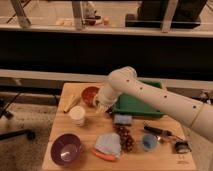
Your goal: Place eraser in table surface
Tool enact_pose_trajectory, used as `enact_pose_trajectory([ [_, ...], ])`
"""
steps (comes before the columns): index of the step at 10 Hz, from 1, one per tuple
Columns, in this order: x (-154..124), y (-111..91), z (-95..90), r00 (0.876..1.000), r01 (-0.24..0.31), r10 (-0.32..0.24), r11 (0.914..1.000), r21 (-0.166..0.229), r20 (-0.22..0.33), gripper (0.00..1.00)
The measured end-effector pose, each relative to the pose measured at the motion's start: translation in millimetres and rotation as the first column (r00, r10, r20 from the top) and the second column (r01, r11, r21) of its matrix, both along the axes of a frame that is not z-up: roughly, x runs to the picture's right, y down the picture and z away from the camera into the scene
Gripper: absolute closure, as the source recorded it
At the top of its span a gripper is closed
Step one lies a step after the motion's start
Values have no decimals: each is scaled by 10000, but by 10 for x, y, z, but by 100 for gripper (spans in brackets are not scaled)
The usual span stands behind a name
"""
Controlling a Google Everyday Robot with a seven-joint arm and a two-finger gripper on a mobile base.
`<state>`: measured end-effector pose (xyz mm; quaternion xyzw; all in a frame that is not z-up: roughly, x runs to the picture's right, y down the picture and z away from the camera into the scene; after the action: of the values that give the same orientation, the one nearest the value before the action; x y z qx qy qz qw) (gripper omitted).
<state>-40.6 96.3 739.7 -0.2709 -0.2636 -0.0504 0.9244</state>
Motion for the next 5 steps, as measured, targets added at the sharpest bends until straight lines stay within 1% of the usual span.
enact_pose_trajectory([
  [3,-1,230,-135,10000,33,-31,9995,-314,66,100],
  [5,-24,362,-179,9999,88,-83,9986,-513,101,100],
])
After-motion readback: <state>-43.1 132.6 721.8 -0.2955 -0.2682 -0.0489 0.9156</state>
